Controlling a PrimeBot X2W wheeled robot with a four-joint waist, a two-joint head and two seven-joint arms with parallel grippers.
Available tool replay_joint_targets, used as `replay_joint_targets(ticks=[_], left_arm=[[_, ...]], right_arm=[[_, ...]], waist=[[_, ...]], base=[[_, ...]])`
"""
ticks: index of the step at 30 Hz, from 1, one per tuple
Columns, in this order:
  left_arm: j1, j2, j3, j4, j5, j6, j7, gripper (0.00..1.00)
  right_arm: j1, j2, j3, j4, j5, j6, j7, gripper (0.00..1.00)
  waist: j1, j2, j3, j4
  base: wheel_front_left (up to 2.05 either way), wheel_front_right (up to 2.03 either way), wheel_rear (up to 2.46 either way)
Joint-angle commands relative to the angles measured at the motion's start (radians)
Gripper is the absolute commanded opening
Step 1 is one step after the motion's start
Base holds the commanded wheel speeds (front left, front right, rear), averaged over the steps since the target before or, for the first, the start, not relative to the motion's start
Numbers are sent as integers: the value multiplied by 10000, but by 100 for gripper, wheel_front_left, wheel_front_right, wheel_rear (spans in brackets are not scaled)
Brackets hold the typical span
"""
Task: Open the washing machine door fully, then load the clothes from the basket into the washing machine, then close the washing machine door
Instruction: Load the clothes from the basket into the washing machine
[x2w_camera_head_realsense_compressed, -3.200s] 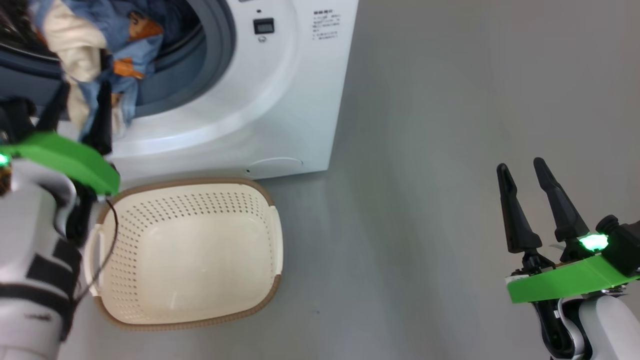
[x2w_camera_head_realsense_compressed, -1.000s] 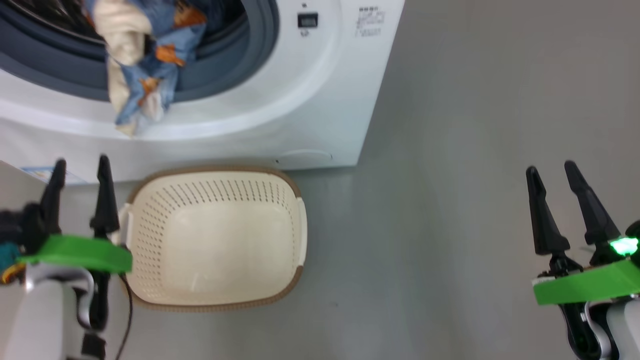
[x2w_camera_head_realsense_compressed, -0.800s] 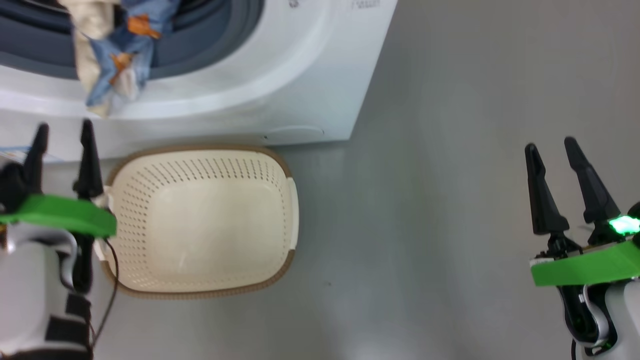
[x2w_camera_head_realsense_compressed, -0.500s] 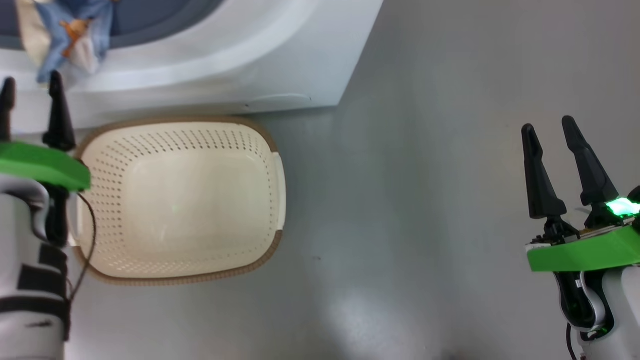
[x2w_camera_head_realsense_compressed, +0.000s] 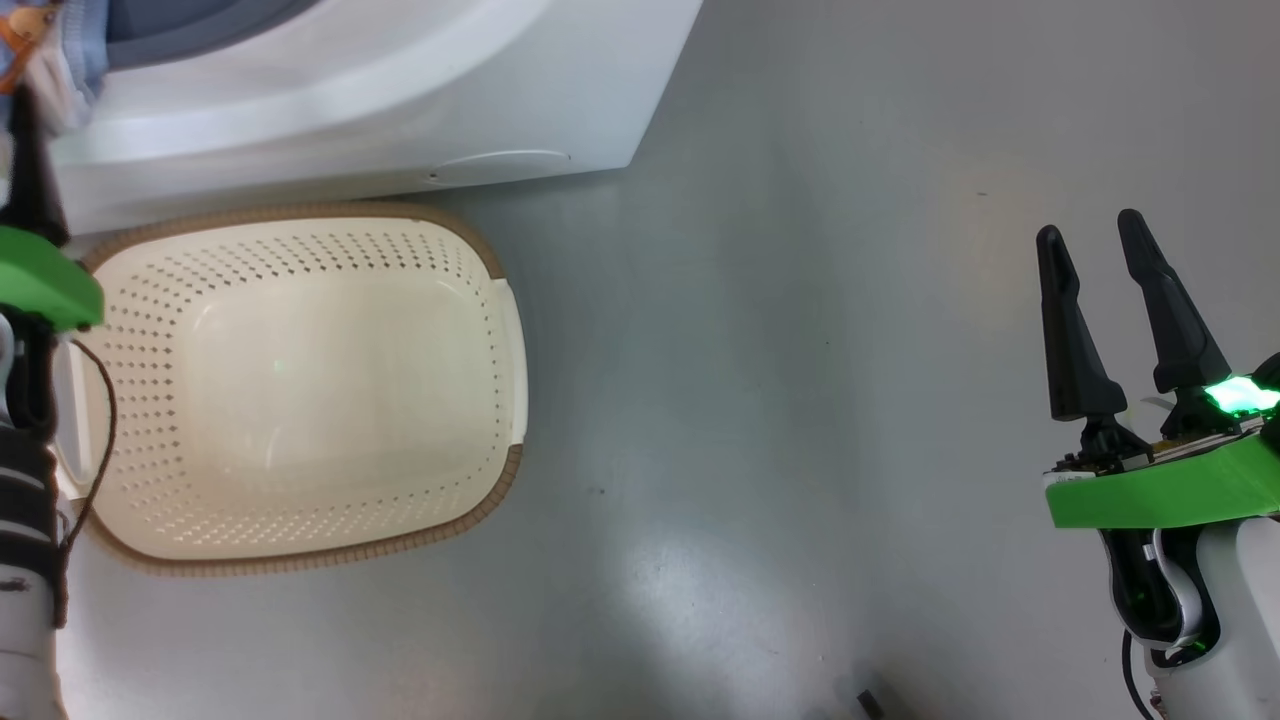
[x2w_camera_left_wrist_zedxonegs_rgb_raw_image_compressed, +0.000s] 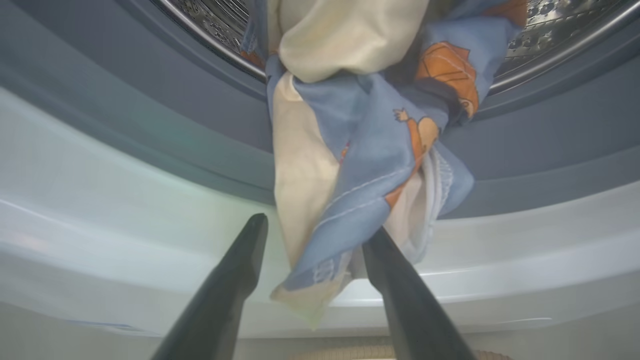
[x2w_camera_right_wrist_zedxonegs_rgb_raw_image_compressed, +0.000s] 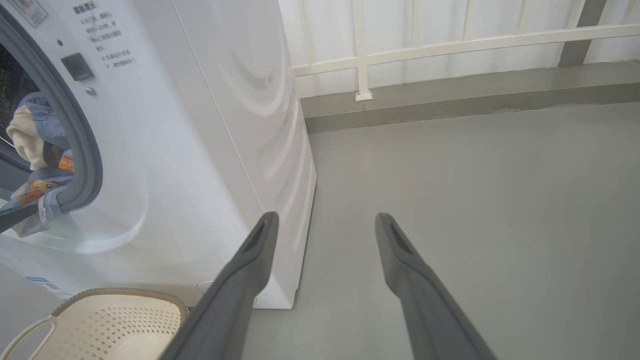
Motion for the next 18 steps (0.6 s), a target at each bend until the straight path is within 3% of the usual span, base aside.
replay_joint_targets(ticks=[1, 2, 18], left_arm=[[-92, 494, 93, -140, 135, 43, -63, 25], [-122, 471, 76, -153, 156, 54, -63, 0], [-641, 146, -231, -1870, 172, -44, -63, 0]], right_arm=[[15, -82, 192, -241, -85, 54, -78, 100], [18, -72, 181, -241, -89, 54, -78, 100], [-44, 214, 176, -230, -60, 54, -78, 100]], waist=[[-1, 0, 21, -26], [-1, 0, 23, -26], [-1, 0, 105, 101]], base=[[0, 0, 0], [0, 0, 0], [0, 0, 0]])
